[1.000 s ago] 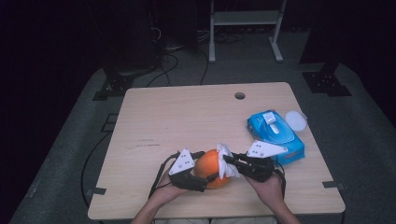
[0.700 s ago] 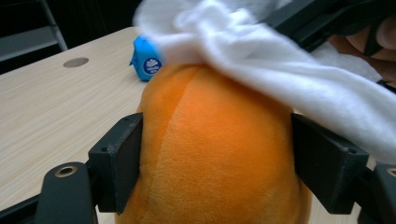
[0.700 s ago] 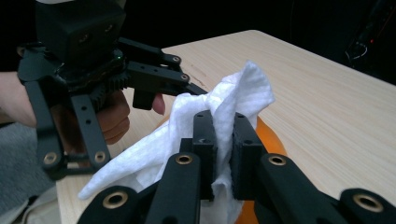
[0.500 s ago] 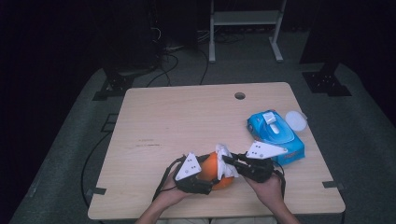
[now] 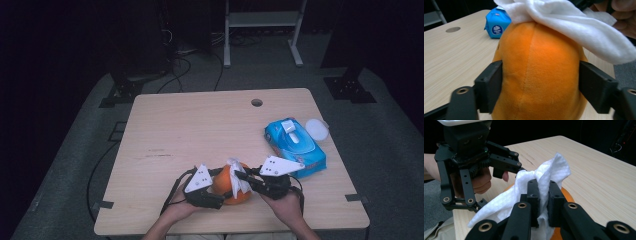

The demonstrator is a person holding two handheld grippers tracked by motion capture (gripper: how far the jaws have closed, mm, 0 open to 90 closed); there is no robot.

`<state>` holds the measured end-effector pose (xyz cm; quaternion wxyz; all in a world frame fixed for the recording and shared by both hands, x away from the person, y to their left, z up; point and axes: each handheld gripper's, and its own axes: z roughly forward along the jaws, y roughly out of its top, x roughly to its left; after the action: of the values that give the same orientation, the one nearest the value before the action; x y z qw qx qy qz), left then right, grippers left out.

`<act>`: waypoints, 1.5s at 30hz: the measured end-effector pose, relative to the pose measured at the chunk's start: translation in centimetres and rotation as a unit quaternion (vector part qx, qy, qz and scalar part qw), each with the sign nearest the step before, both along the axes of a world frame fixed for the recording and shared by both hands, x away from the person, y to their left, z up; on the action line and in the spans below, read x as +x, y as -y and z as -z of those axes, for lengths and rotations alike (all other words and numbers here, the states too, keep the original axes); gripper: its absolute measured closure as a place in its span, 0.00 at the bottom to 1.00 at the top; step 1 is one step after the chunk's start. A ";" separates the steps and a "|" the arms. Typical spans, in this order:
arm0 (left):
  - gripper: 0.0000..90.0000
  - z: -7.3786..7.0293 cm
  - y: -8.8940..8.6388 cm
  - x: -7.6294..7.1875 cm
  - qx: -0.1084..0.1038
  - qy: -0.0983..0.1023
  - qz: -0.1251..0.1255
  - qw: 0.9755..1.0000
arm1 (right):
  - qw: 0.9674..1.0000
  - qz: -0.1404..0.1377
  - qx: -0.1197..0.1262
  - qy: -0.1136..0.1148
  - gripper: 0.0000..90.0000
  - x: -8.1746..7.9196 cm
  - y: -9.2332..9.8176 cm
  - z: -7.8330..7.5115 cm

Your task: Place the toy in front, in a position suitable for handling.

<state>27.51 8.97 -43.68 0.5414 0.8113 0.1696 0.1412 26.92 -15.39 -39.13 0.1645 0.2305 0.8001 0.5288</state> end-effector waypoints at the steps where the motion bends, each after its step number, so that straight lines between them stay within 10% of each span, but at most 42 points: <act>1: 0.32 0.0 0.0 0.0 -0.001 0.000 0.001 1.000 | 1.000 0.002 0.002 -0.001 0.91 0.2 0.1 0.0; 7: 0.33 0.0 0.6 -0.3 0.005 0.008 0.007 1.000 | 0.999 0.033 0.001 -0.020 0.91 1.0 1.8 0.1; 15: 0.35 0.1 1.4 -1.1 0.028 0.031 0.022 0.999 | 0.999 0.001 -0.030 0.015 0.91 -0.7 -0.8 -0.5; 23: 0.34 0.2 1.5 -1.2 0.032 0.039 0.035 0.998 | 0.999 0.041 -0.012 -0.018 0.91 1.1 2.1 0.1; 32: 0.09 0.3 1.4 -0.8 0.043 0.032 0.023 0.998 | 1.000 0.002 -0.011 -0.017 0.91 0.3 0.7 -0.1; 45: 0.33 0.4 0.8 -0.5 0.032 0.018 0.017 0.999 | 0.997 0.042 0.008 -0.066 0.91 2.4 3.3 1.2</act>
<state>27.05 8.18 -44.05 0.5206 0.8282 0.1409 0.1520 29.28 -18.68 -40.34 0.1319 0.2997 0.7946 0.5113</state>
